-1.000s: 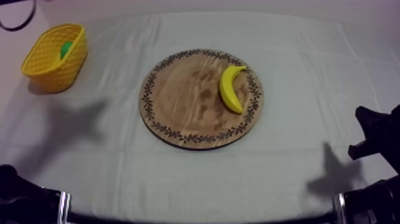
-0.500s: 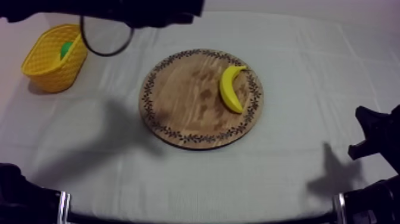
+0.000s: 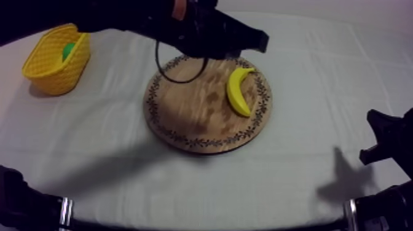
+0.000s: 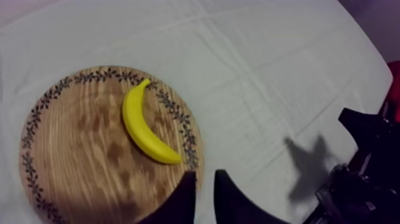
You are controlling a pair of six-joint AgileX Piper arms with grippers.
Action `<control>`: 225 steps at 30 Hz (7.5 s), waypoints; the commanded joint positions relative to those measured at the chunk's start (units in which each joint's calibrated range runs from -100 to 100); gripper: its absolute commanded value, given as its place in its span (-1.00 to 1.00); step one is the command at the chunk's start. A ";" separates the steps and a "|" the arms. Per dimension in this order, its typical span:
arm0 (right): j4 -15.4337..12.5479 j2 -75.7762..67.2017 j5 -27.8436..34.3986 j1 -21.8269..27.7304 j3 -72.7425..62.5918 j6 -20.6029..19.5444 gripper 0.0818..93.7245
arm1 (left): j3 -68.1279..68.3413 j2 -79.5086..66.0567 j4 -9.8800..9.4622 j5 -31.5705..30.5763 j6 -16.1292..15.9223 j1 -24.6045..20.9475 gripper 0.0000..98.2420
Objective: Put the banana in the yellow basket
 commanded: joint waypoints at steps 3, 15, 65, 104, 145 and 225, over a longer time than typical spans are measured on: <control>-0.01 0.00 -0.06 0.01 -0.03 0.03 -0.99 | -5.16 3.41 -0.77 4.90 2.67 0.77 -0.59; -0.01 0.00 -0.06 0.01 -0.03 0.03 -0.99 | -20.89 16.22 -1.90 15.83 5.41 -0.41 -0.57; -0.01 0.00 -0.06 0.01 -0.03 0.03 -0.99 | -38.08 43.81 8.60 25.37 -0.23 -7.41 0.46; -0.01 0.00 -0.06 0.01 -0.03 0.03 -0.99 | -47.22 55.58 10.90 26.34 -7.03 -9.28 -0.22; -0.01 0.00 -0.06 0.01 -0.03 0.03 -0.99 | -37.78 17.28 3.42 17.86 -10.47 -35.26 -1.00; -0.01 0.00 -0.06 0.01 -0.03 0.03 -0.99 | 70.13 -67.02 0.79 -23.80 -10.16 -40.93 -0.38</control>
